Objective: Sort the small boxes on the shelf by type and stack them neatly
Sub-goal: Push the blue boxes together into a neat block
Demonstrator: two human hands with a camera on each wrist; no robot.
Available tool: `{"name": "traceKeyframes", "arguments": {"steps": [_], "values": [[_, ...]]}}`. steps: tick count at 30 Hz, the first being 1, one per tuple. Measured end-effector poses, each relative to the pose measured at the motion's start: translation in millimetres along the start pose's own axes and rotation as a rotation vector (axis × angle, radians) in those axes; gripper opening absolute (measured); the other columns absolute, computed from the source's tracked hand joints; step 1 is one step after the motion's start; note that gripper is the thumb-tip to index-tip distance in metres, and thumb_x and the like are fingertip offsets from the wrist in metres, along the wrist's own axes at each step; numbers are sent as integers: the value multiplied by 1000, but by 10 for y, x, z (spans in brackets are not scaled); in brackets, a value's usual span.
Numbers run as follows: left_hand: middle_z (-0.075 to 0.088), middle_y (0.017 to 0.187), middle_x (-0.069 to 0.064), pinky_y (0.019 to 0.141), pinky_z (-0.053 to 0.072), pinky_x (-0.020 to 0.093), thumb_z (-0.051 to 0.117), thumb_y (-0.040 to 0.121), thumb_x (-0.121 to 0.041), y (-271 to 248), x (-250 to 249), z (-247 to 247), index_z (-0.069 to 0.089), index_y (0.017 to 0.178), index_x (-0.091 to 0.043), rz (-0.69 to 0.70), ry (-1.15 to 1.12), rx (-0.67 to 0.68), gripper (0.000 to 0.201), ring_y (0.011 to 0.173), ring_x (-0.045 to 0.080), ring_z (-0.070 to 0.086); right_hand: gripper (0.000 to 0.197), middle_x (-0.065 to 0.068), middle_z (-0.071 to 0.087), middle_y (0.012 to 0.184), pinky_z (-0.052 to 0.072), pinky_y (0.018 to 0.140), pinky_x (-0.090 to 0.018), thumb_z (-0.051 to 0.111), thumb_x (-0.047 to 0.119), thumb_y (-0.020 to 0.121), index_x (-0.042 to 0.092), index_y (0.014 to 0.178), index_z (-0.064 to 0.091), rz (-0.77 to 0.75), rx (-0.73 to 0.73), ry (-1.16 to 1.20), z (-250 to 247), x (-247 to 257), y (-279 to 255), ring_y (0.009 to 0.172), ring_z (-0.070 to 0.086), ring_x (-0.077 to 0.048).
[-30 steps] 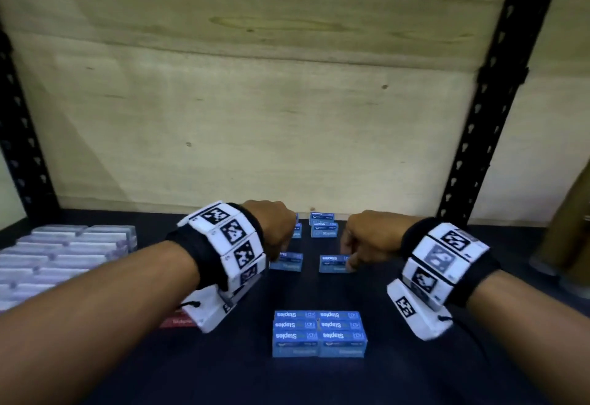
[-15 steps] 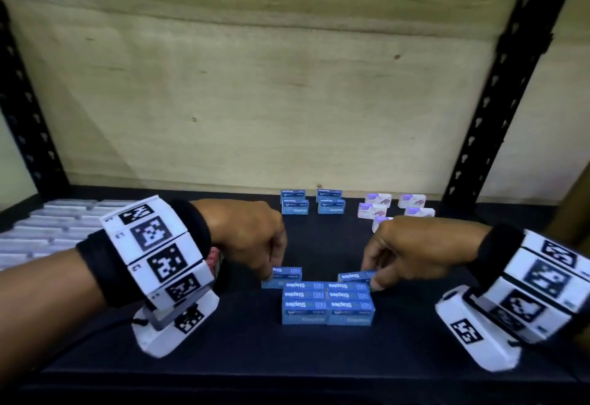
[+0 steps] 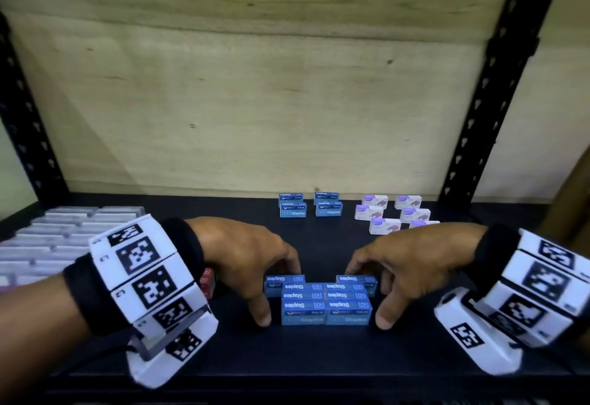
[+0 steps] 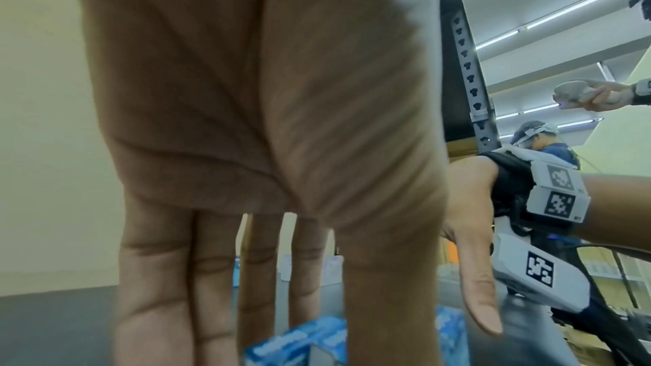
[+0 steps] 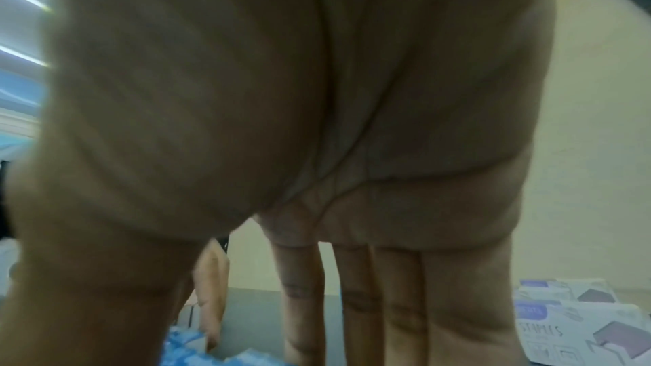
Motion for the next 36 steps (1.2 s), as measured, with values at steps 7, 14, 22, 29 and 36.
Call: {"name": "traceKeyframes", "arguments": {"steps": [7,14,22,29,36], "values": [[59,115,-17,88,50,30,82,68,-54,43,-128,79,50,128,-40,-1,10,-10,69,99,8,59,63,20,56,87,44,73,-22,82,54,69,39,124,54,-43,-36,-74,30,170,84,79,54,1],[60,114,-11,87,52,33,78,71,-58,76,-237,79,52,128,-34,8,45,-38,67,97,12,60,67,15,58,113,51,84,-29,79,58,70,37,127,51,-74,-40,-130,54,265,147,98,59,-10],[61,116,-10,89,53,37,76,72,-59,113,-272,80,53,126,-33,10,59,-43,65,100,14,60,65,11,58,115,53,85,-32,76,60,73,34,127,51,-70,-28,-165,64,288,169,99,59,-12],[58,127,-17,100,43,28,62,75,-75,94,-98,-168,48,136,-33,-8,-35,-95,75,114,9,54,61,19,60,123,44,99,-26,57,72,82,36,132,54,-74,-110,-44,-203,141,149,108,56,-4],[64,123,-7,99,45,32,62,85,-62,399,315,-640,56,132,-24,-101,-3,-223,61,108,15,59,35,12,66,111,48,92,-29,60,53,90,32,117,65,-14,-319,-64,-804,-217,517,98,61,-9]]}}
Point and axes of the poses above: each hand's wrist, its own y-axis towards the middle knuckle, its own z-axis out of the palm, x = y × z, the point moved 10 cm from there along y, towards the middle knuckle
